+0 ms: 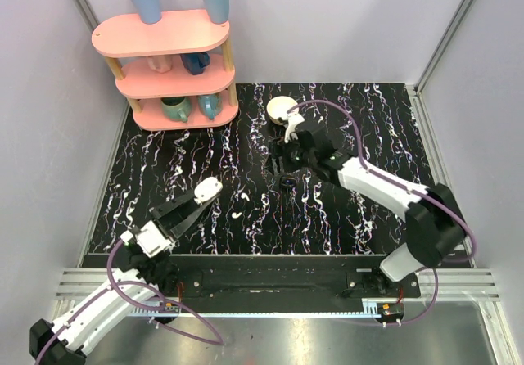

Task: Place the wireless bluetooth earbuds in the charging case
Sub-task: Pick up the right earbud from the center of the board.

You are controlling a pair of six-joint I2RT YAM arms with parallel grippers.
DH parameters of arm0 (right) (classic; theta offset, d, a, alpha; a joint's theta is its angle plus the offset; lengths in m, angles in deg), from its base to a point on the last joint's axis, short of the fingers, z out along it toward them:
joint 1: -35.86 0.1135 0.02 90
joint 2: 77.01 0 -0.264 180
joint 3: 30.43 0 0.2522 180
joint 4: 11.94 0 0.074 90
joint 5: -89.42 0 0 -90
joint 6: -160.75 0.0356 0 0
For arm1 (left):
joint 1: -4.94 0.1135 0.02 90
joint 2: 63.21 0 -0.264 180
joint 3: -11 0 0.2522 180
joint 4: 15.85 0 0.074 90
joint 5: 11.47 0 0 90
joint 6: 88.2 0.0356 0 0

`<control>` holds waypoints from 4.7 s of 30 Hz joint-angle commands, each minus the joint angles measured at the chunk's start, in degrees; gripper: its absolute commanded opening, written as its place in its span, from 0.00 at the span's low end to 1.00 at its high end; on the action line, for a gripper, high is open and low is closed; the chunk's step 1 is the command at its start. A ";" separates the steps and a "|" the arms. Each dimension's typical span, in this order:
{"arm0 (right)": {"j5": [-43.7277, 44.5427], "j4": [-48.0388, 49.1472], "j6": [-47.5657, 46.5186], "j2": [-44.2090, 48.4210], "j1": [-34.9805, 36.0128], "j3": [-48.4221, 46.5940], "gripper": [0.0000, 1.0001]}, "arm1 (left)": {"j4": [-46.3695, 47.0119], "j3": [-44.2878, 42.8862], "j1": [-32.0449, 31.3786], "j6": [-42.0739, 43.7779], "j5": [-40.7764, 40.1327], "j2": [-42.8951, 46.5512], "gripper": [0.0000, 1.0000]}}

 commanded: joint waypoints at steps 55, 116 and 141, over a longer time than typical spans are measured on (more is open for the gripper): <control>2.69 -10.60 -13.86 -33.93 13.99 -24.83 0.58 | -10.01 -1.98 -0.26 4.21 -3.21 4.84 0.00; 0.40 -16.05 -17.38 -36.57 14.69 -27.56 0.27 | -8.43 -1.81 -0.17 3.42 -3.03 2.99 0.00; 14.81 6.54 -5.87 -8.65 13.99 -5.42 0.08 | -9.92 -3.65 -0.26 2.63 -4.44 2.47 0.00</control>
